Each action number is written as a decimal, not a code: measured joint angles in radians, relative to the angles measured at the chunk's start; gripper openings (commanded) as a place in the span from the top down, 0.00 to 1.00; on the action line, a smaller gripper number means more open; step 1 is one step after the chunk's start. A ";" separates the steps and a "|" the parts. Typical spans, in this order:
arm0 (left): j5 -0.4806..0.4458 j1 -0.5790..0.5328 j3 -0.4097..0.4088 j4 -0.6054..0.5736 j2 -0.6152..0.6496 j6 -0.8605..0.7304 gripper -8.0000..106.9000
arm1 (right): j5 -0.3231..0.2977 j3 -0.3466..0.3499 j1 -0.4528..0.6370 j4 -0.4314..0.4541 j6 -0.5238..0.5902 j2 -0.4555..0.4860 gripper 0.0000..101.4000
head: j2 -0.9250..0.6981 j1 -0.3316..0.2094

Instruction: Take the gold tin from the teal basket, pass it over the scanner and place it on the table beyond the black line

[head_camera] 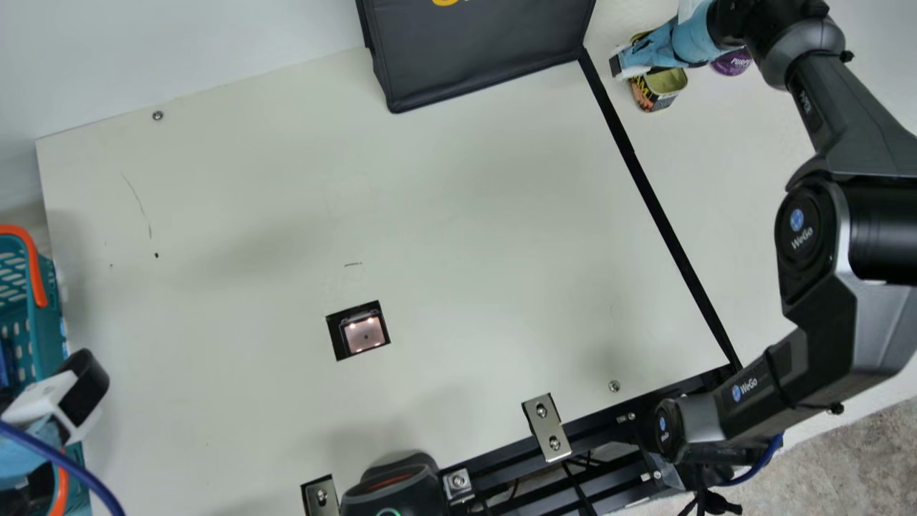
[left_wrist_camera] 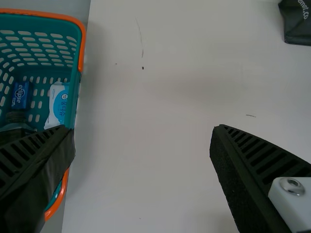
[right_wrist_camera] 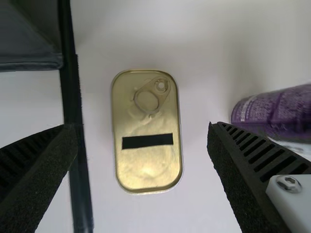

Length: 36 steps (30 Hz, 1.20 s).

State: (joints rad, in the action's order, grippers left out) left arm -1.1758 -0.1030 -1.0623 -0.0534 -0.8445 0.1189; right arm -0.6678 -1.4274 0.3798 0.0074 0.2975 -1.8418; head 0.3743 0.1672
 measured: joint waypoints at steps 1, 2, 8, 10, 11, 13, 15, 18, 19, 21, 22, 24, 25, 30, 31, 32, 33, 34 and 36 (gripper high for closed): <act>0.000 0.000 0.000 0.000 0.000 0.000 0.15 | -0.001 0.010 -0.004 0.002 -0.010 0.018 0.06 | 0.000 0.000; 0.000 0.000 0.000 0.000 0.000 0.000 0.15 | -0.003 0.018 -0.006 0.006 -0.018 0.033 0.06 | 0.000 0.000; 0.000 0.000 0.000 0.000 0.000 0.000 0.15 | -0.019 0.089 -0.029 0.034 -0.082 0.148 0.06 | 0.000 0.000; 0.000 0.000 0.000 0.000 0.000 0.000 0.15 | -0.029 0.119 -0.039 0.051 -0.109 0.192 0.06 | 0.000 0.000; 0.000 0.000 0.000 0.000 0.000 0.000 0.15 | -0.035 0.132 -0.044 0.056 -0.120 0.210 0.06 | 0.000 0.000; 0.000 0.000 0.000 0.000 0.000 0.000 0.15 | -0.046 0.163 -0.056 0.064 -0.148 0.257 0.06 | 0.000 0.000; 0.000 0.000 0.000 0.000 0.000 0.000 0.15 | -0.055 0.194 -0.068 0.076 -0.170 0.301 0.06 | 0.000 0.000; 0.000 0.000 0.000 0.000 0.000 0.000 0.15 | -0.087 0.239 -0.088 0.081 -0.210 0.374 0.06 | 0.000 0.000; 0.000 0.000 0.000 0.000 0.000 0.000 0.15 | -0.095 0.253 -0.095 0.084 -0.222 0.400 0.06 | 0.000 0.000; 0.000 0.000 0.000 0.000 0.000 0.000 0.15 | -0.104 0.262 -0.096 0.079 -0.229 0.436 0.06 | 0.000 0.000; 0.000 0.000 0.000 0.000 0.000 0.000 0.15 | -0.102 0.262 -0.097 0.081 -0.229 0.444 0.06 | 0.000 0.000; -0.004 0.008 -0.007 0.003 0.005 -0.008 0.15 | -0.107 0.262 -0.101 0.085 -0.231 0.452 0.06 | 0.000 0.000; -0.010 0.019 -0.020 0.007 0.017 -0.020 0.15 | -0.126 0.261 -0.111 0.084 -0.232 0.464 0.06 | -0.012 0.000; -0.033 0.067 -0.109 0.024 0.076 -0.097 0.15 | -0.177 0.252 -0.152 0.068 -0.241 0.556 0.06 | -0.117 0.000; -0.036 0.074 -0.125 0.027 0.086 -0.110 0.15 | -0.198 0.252 -0.159 0.068 -0.244 0.572 0.06 | -0.138 0.000; -0.038 0.074 -0.137 0.029 0.088 -0.119 0.15 | -0.213 0.251 -0.168 0.066 -0.247 0.591 0.06 | -0.161 0.000; -0.036 0.074 -0.142 0.031 0.090 -0.119 0.15 | -0.221 0.249 -0.175 0.062 -0.248 0.605 0.06 | -0.183 0.000; -0.036 0.074 -0.142 0.028 0.090 -0.119 0.15 | -0.228 0.247 -0.183 0.056 -0.251 0.624 0.06 | -0.206 0.000; -0.039 0.074 -0.142 0.028 0.090 -0.119 0.15 | -0.249 0.243 -0.200 0.054 -0.254 0.657 0.06 | -0.256 0.000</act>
State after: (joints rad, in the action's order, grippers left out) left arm -1.2148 -0.0291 -1.2039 -0.0255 -0.7548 0.0000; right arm -0.9173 -1.1847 0.1799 0.0614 0.0437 -1.1846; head 0.1181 0.1672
